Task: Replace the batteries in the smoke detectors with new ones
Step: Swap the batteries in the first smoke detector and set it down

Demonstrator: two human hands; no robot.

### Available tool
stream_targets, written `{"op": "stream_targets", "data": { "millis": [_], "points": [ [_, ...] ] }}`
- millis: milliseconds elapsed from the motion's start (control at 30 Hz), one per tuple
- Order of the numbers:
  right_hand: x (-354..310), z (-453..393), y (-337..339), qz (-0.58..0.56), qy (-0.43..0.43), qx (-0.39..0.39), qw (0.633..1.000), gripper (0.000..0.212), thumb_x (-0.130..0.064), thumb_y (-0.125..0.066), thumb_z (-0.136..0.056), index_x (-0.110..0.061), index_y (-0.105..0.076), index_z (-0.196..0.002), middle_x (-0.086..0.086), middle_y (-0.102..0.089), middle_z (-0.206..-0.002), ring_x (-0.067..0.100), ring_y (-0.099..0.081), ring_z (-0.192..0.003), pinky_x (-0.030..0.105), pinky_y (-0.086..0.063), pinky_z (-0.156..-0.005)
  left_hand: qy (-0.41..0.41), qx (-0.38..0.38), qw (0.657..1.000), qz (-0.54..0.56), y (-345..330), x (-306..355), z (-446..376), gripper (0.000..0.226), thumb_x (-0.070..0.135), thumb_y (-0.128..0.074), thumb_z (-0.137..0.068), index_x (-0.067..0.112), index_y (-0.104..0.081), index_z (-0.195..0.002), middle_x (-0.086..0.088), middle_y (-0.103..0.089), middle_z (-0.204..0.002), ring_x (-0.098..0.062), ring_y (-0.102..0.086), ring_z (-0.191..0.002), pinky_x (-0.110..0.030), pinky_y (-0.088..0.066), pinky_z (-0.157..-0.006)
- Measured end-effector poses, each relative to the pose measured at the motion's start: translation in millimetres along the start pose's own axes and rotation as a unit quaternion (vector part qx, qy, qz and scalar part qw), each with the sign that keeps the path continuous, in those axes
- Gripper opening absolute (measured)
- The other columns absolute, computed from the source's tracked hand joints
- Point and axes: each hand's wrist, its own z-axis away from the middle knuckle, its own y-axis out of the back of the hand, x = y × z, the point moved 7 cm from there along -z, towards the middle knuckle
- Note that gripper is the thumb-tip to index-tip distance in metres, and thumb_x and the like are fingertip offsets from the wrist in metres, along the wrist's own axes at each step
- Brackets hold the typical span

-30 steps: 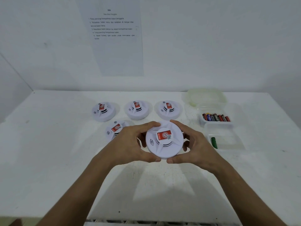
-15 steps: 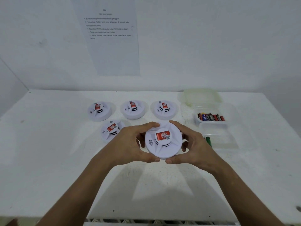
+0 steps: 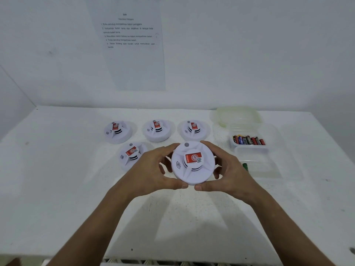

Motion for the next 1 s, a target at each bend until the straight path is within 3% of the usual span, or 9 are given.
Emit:
{"op": "stream_targets", "data": {
  "millis": [267,567,1000],
  "points": [
    [1.9,-4.6,-6.3,0.002,-0.008,-0.001,1.0,0.096,-0.014,-0.094,-0.06,-0.037,-0.046,-0.139,-0.017,-0.064,-0.121,0.011,-0.059,-0.093,0.022,-0.049,-0.064,-0.002,-0.003,1.0,-0.002,2.3,-7.0,2.9,0.079,0.047,-0.085,-0.065,0.052,-0.045,-0.133,0.023,-0.066,-0.103,-0.009,-0.062,-0.083,-0.021,-0.056,-0.069],
    [5.3,-5.8,-9.5,-0.003,-0.014,-0.001,1.0,0.097,-0.016,-0.094,-0.06,-0.04,-0.045,-0.14,-0.014,-0.064,-0.123,0.016,-0.059,-0.096,0.027,-0.051,-0.064,-0.004,-0.013,1.0,-0.012,3.8,-7.5,1.4,0.077,0.045,-0.084,-0.067,0.052,-0.044,-0.133,0.025,-0.066,-0.096,-0.009,-0.061,-0.073,-0.016,-0.053,-0.065],
    [6.4,-6.8,-4.5,0.014,-0.013,-0.001,1.0,0.096,-0.015,-0.094,-0.061,-0.039,-0.045,-0.14,-0.018,-0.063,-0.12,0.007,-0.058,-0.091,0.023,-0.052,-0.063,0.009,-0.007,1.0,-0.008,2.2,-6.4,-1.6,0.081,0.043,-0.085,-0.065,0.056,-0.041,-0.131,0.029,-0.065,-0.091,-0.007,-0.061,-0.071,-0.013,-0.05,-0.063]
  ]
}}
